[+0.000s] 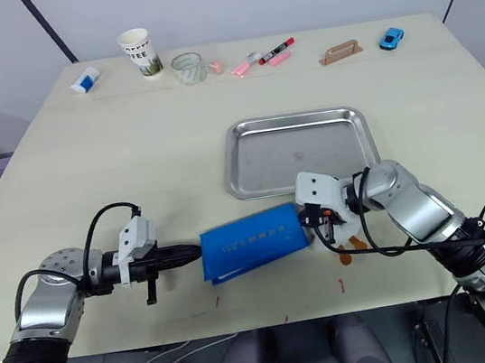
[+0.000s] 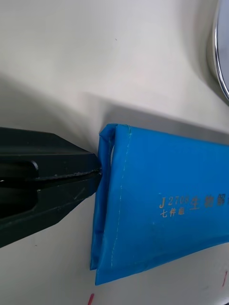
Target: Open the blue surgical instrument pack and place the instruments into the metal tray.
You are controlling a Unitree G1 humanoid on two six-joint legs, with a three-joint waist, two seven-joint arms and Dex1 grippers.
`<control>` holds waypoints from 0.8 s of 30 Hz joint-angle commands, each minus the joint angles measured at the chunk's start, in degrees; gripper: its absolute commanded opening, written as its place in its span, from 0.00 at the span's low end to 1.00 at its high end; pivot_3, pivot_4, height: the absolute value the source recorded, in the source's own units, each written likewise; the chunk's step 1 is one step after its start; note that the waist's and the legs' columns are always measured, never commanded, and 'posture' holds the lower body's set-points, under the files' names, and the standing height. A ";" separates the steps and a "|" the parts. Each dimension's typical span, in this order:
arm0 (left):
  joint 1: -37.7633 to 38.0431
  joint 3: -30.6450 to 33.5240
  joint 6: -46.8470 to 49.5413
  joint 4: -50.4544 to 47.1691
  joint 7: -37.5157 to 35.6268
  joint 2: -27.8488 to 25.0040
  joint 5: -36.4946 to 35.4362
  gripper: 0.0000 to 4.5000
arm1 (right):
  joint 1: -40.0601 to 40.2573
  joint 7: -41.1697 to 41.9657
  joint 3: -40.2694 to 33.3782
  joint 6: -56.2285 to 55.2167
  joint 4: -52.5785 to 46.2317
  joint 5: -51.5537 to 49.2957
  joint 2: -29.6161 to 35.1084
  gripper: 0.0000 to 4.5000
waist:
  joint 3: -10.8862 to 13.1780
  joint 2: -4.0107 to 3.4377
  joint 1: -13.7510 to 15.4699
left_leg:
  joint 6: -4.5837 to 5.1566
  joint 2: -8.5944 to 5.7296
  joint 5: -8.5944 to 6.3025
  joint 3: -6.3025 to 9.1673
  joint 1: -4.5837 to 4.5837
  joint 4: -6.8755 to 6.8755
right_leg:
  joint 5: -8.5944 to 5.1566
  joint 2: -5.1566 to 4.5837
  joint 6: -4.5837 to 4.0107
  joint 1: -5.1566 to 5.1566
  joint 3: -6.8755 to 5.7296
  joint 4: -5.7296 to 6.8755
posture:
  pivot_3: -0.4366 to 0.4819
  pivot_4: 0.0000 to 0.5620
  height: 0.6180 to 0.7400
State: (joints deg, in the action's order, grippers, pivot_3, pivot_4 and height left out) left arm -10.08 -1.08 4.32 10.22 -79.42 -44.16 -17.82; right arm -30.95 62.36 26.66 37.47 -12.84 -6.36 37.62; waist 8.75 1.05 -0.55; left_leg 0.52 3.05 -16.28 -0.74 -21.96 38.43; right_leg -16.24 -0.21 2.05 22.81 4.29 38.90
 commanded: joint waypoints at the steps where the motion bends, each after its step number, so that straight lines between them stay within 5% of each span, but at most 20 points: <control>1: -0.33 -4.98 -0.41 0.50 -1.68 2.12 1.91 0.00 | 1.76 1.71 -0.47 1.99 -5.18 -2.48 1.02 0.02 | 0.00 -0.01 0.13 | 0.00 -0.01 0.00 0.02 0.00 0.00 | 0.00 0.00 0.00 0.00 -0.01 0.00 | 0.48 0.27 1.00; 24: -9.59 -9.91 -2.33 4.96 -2.88 9.56 6.08 0.00 | 14.07 -2.87 -8.62 7.74 -13.95 -5.26 9.39 0.02 | -0.10 -0.14 2.82 | 0.03 -0.91 0.01 0.70 -0.54 0.85 | 0.06 -0.80 0.64 -0.31 -0.58 -0.07 | 0.48 0.27 1.00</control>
State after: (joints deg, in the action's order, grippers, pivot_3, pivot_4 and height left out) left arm -20.30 -7.22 1.82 16.38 -81.97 -36.20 -12.92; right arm -18.02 59.23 18.59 44.68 -26.07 -10.79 45.90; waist 8.65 0.91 2.27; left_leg 0.56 2.11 -16.26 0.00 -22.54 39.31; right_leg -16.17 -1.01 2.70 22.50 3.70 38.82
